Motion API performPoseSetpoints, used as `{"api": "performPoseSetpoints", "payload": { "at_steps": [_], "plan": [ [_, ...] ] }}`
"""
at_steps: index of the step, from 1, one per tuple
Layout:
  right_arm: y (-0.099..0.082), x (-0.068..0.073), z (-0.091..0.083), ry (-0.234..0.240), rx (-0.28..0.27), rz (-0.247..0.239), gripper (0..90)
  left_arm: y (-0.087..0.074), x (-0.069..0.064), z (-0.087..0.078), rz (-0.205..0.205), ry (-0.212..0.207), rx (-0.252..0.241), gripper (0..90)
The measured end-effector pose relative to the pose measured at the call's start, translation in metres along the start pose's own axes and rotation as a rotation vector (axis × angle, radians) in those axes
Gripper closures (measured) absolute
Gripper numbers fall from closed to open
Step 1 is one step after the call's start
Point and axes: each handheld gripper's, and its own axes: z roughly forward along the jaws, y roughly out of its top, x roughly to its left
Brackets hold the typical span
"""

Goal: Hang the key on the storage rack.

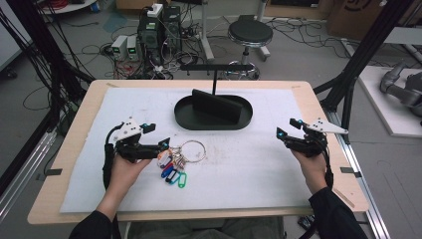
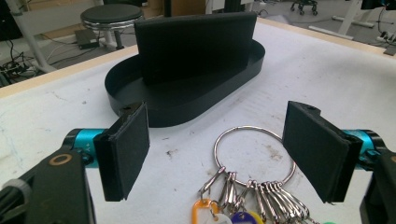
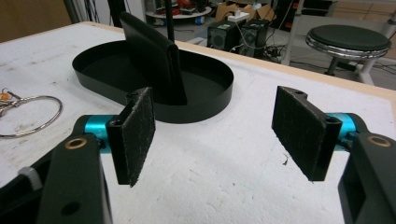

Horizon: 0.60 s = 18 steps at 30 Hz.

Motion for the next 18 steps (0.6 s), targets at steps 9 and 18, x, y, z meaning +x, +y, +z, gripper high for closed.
{"api": "performPoseSetpoints", "payload": {
  "at_steps": [9, 18],
  "plan": [
    [0.000, 0.000, 0.003, -0.002, 0.005, 0.000, 30.6, 0.001, 0.002, 0.014, -0.003, -0.028, 0.044, 29.3],
    [-0.001, 0.000, 0.003, 0.001, 0.009, -0.004, 30.6, 0.001, 0.005, 0.034, -0.013, -0.041, 0.113, 38.7]
  ]
}}
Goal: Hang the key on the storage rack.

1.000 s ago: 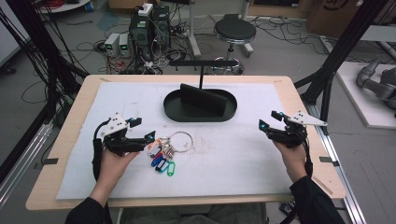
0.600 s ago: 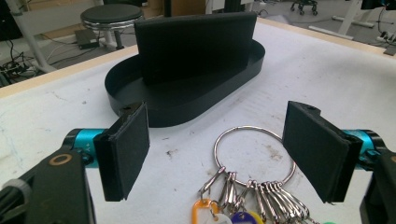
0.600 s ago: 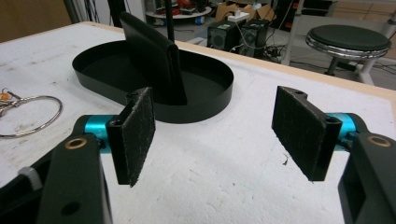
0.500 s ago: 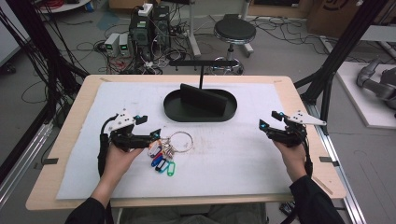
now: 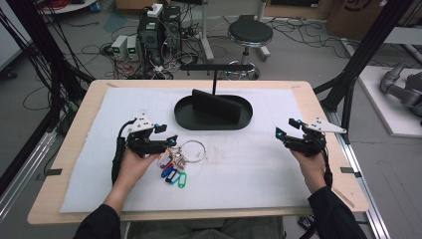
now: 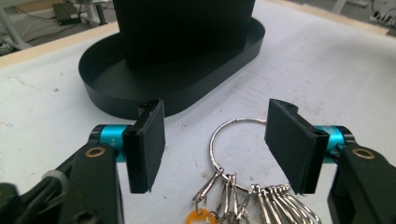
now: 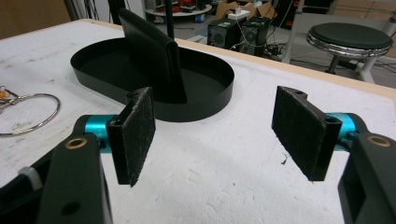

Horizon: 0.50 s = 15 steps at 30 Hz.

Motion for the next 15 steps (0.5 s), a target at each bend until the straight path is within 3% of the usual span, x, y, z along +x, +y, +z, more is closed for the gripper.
{"api": "performPoseSetpoints", "payload": {
  "at_steps": [5, 15],
  "plan": [
    [0.000, 0.000, 0.000, -0.001, 0.004, 0.001, 30.6, 0.002, 0.001, 0.014, -0.031, -0.021, 0.020, 40.1],
    [0.000, 0.000, 0.001, 0.006, 0.006, 0.001, 30.6, 0.002, -0.003, 0.044, -0.019, -0.026, 0.123, 46.0]
  ]
}}
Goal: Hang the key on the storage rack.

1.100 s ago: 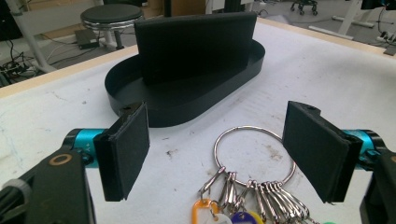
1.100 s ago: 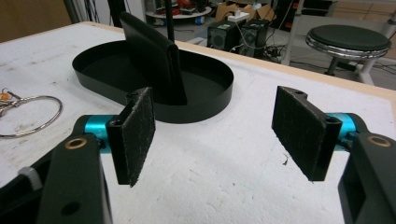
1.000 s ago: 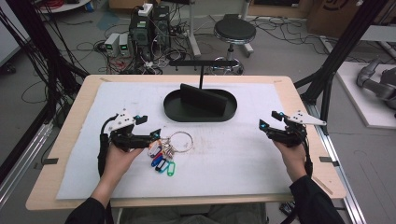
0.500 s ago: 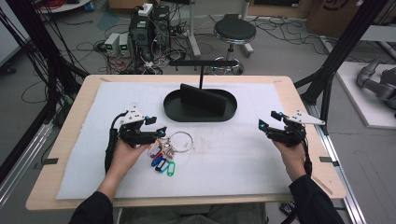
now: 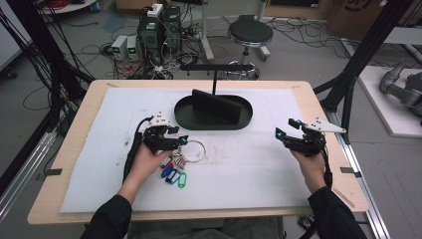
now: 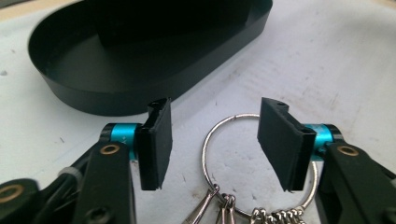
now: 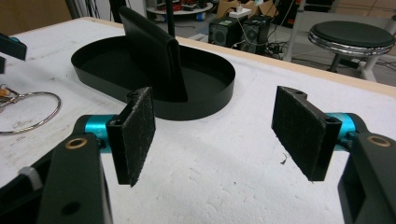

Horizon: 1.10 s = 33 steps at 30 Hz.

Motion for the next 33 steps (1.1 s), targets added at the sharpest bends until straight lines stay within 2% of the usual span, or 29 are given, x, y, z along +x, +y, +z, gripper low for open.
{"api": "performPoseSetpoints", "payload": {
  "at_steps": [15, 21, 24, 33],
  "plan": [
    [0.000, 0.001, 0.002, 0.009, 0.008, -0.002, 30.7, -0.006, 0.003, 0.017, -0.007, 0.032, 0.107, 63.2],
    [-0.001, 0.001, 0.004, 0.011, 0.013, -0.007, 30.7, -0.008, 0.002, 0.025, 0.008, 0.040, 0.160, 64.9],
    [-0.001, 0.001, 0.004, 0.013, 0.014, -0.009, 30.7, -0.008, 0.001, 0.027, 0.017, 0.053, 0.179, 68.7],
    [-0.001, 0.002, 0.004, 0.016, 0.019, -0.009, 30.7, -0.007, -0.005, 0.029, 0.063, 0.080, 0.193, 74.7]
  ]
}}
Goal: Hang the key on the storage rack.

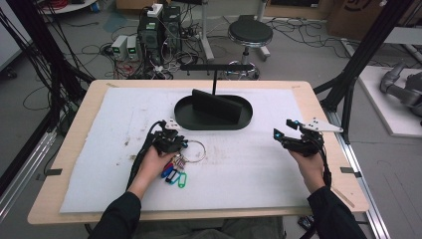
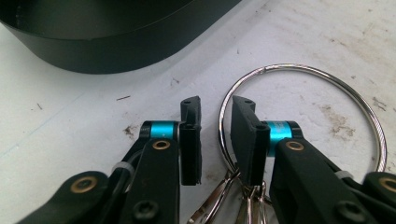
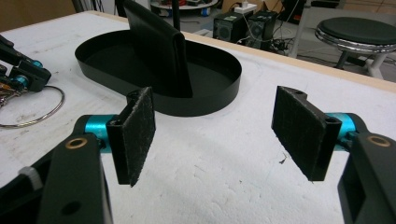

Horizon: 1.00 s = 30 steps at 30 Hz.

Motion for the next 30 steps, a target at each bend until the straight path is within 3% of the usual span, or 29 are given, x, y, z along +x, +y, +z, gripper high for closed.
{"api": "performPoseSetpoints", "payload": {
  "at_steps": [6, 10, 18, 30],
  "plan": [
    [0.000, 0.000, 0.000, -0.001, -0.001, 0.001, 30.7, 0.000, -0.005, 0.000, 0.033, 0.012, -0.002, 85.3],
    [0.000, 0.000, 0.000, -0.002, -0.006, -0.005, 30.8, 0.001, -0.005, -0.001, 0.030, 0.009, -0.008, 85.8],
    [0.000, -0.002, -0.001, -0.004, -0.008, 0.000, 30.8, 0.003, -0.003, -0.018, 0.016, -0.009, -0.123, 86.0],
    [0.000, -0.001, -0.001, -0.004, -0.011, -0.002, 30.8, 0.008, -0.014, -0.048, 0.065, -0.036, -0.237, 86.1]
  ]
}}
